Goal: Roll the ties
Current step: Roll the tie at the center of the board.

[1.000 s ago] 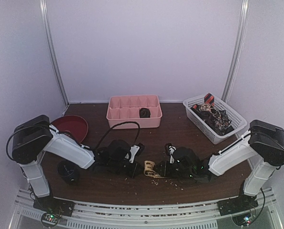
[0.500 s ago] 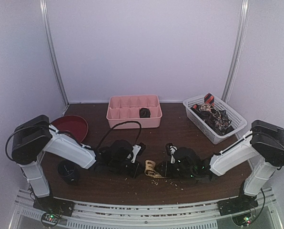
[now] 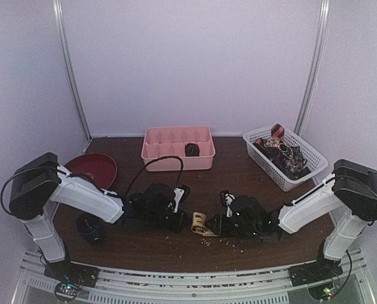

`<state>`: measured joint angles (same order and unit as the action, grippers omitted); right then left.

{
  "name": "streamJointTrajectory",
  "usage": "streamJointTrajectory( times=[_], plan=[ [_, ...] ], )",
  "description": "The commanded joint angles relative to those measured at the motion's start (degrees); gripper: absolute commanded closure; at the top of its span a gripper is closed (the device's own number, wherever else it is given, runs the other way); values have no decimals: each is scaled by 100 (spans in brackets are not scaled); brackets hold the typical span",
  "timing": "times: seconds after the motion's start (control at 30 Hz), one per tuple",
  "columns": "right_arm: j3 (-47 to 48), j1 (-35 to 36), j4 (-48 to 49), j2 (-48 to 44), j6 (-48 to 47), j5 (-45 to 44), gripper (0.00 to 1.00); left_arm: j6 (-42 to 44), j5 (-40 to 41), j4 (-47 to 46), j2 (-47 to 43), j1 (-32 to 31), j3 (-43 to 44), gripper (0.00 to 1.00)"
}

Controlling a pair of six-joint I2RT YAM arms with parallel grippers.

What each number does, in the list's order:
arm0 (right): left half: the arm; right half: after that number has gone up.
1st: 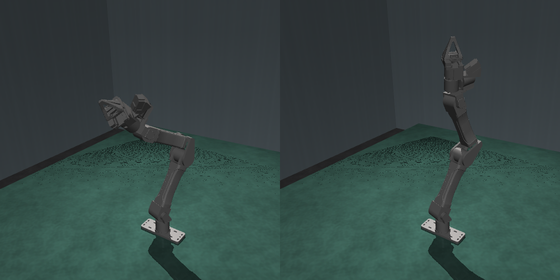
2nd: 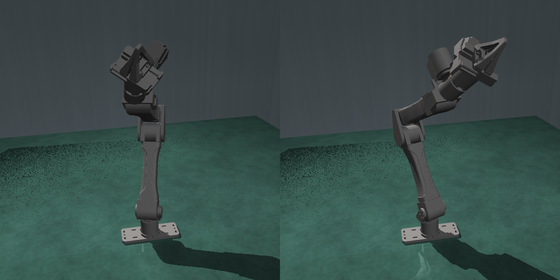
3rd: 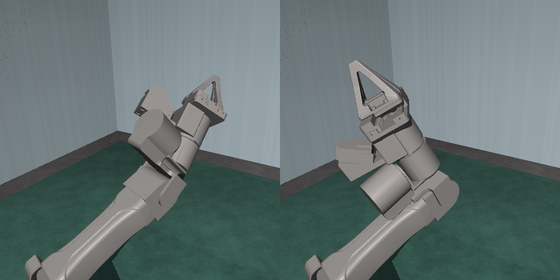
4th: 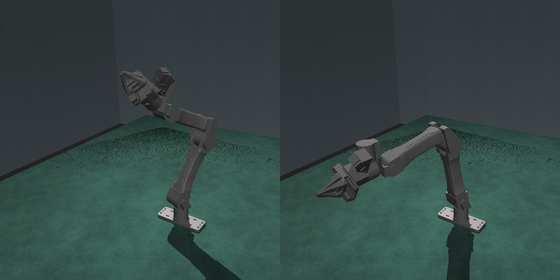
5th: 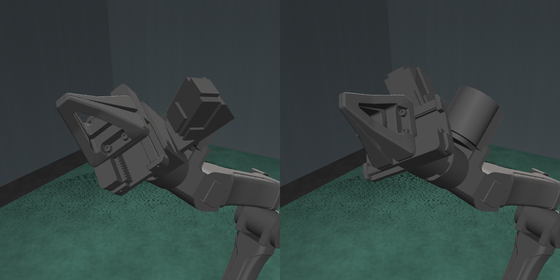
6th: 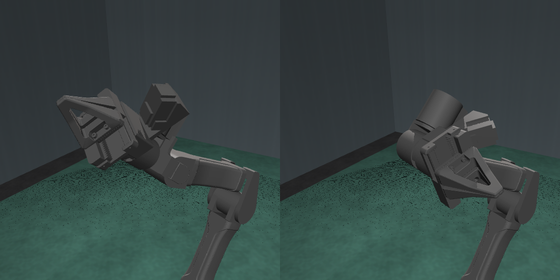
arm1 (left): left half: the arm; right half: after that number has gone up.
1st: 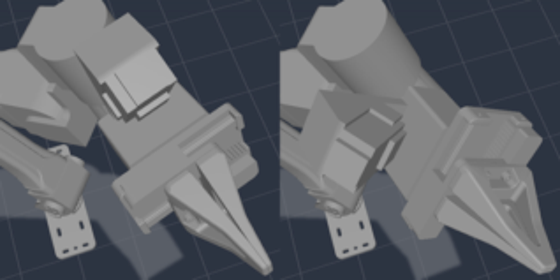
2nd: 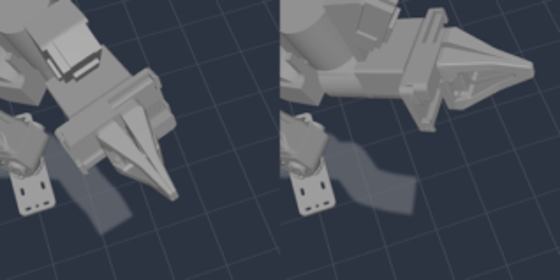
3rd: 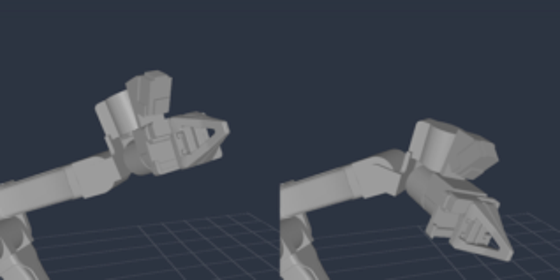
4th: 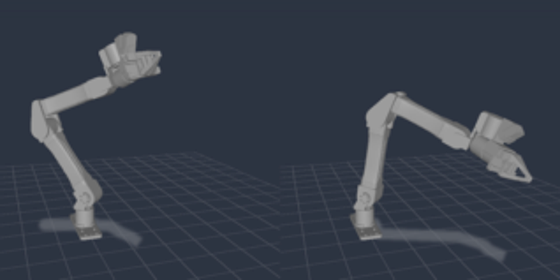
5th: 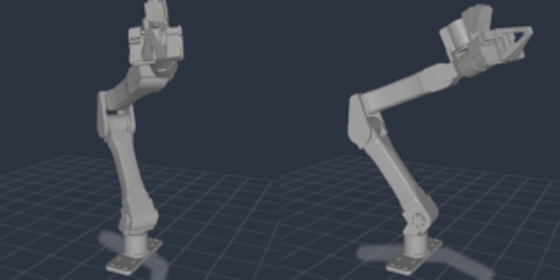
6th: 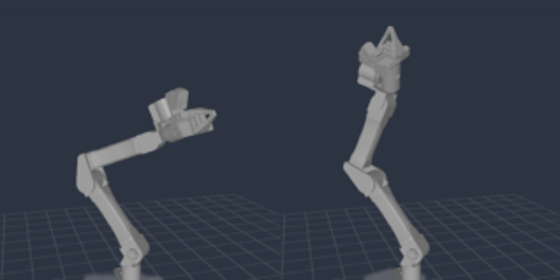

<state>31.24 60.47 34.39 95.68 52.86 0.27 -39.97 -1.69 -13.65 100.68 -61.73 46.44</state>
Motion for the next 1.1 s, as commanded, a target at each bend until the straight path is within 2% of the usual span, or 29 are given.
streamJointTrajectory(
  times=[0.0,0.2,0.37,0.73,1.07],
  plan=[
    [20,20,-6,-47,-72,-27,77,40,-103,-224,-84,-92,146,99],
    [18,18,-460,-200,-162,-191,77,67,-208,-111,92,-143,344,100],
    [19,20,-835,-314,-265,-378,77,53,-222,-1,185,-180,476,96],
    [-148,23,-1016,-488,-313,-846,78,32,-87,443,351,-251,775,90],
    [-586,22,-1035,-1192,-177,-1336,76,71,-90,626,468,-336,1077,89]
  ],
)
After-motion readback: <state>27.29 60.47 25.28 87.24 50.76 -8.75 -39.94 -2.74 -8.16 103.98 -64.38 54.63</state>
